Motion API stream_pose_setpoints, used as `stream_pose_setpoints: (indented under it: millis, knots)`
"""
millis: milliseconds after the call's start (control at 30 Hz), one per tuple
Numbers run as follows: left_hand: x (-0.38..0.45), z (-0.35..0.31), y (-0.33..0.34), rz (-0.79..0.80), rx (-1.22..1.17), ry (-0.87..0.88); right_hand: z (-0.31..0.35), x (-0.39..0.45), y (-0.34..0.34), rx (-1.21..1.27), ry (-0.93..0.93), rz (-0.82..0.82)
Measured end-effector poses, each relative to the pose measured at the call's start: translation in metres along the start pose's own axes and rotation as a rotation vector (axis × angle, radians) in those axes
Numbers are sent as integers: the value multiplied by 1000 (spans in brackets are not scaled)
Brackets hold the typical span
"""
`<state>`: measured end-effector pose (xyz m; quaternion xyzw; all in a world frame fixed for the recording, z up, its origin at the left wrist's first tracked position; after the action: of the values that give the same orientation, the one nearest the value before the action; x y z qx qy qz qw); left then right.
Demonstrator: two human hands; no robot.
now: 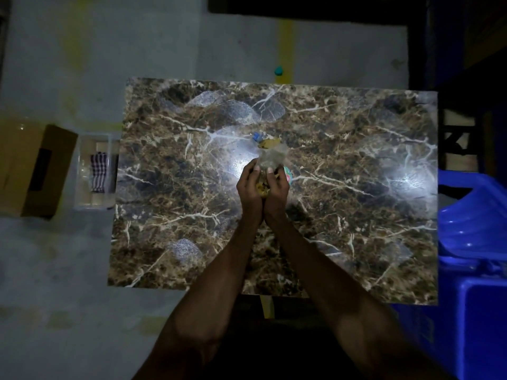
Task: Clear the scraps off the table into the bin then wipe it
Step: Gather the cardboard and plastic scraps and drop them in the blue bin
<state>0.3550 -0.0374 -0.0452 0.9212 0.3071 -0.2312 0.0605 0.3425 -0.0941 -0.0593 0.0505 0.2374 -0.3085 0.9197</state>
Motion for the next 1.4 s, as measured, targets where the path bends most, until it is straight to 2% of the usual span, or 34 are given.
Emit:
stream_pose_setpoints:
  millis: [200, 467, 800, 1133, 1400]
  knots:
    - [-24, -29, -4, -36, -49, -19, 35, -20, -8, -3, -61, 65]
    - [-57, -70, -7, -67, -109, 78, 87, -46, -18, 72, -173, 121]
    - [-99, -88, -9, -26, -176, 127, 109, -72, -47, 154, -251, 86]
    - [-150, -78, -20, 182, -155, 123, 105, -109, -96, 207, -321, -124]
    - [-218, -27, -17, 431, -38, 64, 80, -140, -182, 298, -319, -374]
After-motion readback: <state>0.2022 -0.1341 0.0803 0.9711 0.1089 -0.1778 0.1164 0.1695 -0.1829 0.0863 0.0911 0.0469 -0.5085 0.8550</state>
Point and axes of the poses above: each hand's wrist, its own x-axis towards the middle knuckle, its own y-axis out of the palm, z = x × y, the point moved 2 cm from there along x, towards the middle knuckle, and after that the axes turned 14 degrees about -z, right-handed, at the moved point
